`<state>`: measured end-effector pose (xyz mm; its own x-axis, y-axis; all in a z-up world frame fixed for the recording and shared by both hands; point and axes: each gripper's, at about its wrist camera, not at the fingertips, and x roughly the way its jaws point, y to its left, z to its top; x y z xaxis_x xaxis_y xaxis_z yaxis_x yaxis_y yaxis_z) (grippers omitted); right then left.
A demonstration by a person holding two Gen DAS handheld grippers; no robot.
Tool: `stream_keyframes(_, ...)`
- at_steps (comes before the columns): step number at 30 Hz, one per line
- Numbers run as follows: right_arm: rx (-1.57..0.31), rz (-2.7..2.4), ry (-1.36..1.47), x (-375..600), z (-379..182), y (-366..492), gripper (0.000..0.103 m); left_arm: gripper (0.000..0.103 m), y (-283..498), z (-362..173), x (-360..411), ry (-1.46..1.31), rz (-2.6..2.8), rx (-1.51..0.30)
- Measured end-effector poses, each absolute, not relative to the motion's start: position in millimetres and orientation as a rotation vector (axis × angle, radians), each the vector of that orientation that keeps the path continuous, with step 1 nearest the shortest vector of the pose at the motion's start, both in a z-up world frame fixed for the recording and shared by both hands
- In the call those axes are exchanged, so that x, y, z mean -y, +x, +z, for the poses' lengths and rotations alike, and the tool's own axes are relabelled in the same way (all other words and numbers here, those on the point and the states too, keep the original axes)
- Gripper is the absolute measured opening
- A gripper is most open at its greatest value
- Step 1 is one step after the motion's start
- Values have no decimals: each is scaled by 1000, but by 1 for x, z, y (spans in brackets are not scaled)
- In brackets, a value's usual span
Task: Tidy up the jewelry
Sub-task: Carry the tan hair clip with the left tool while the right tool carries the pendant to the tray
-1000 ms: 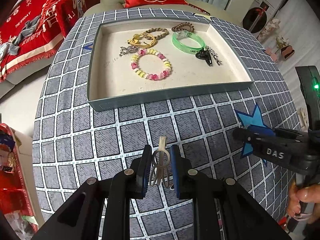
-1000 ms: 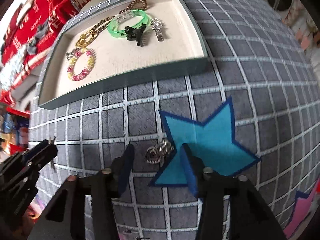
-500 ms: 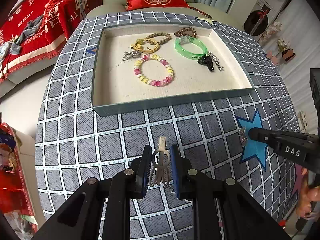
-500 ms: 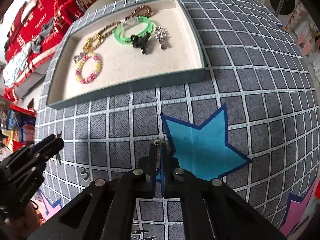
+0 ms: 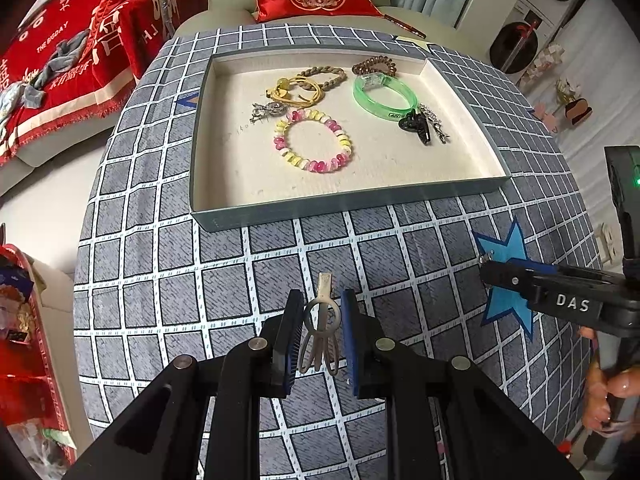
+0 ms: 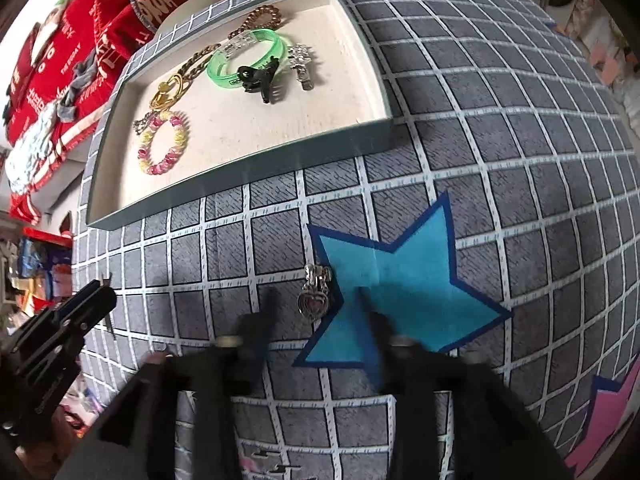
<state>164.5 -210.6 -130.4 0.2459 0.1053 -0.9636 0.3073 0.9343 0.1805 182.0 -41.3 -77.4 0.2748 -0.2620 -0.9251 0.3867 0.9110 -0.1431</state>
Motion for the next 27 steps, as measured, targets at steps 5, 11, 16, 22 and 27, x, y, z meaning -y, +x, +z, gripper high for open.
stream_keyframes(5, -1320, -133, 309, 204, -134, 171, 36, 34, 182, -79, 39, 116, -430, -1222)
stream_keyframes(11, -1320, -145, 252, 197, -135, 177, 13, 34, 181, -79, 39, 114, -430, -1222)
stream_keyframes(16, -1292, -129, 290, 201, -122, 171, 4, 34, 184, -76, 38, 106, -427, -1216)
stream_keyframes(22, -1257, -101, 341, 206, -105, 173, 4, 34, 188, -67, 38, 103, -423, -1193)
stream_keyframes(27, -1217, -80, 362, 207, -88, 183, 4, 34, 197, -56, 37, 91, -420, -1169)
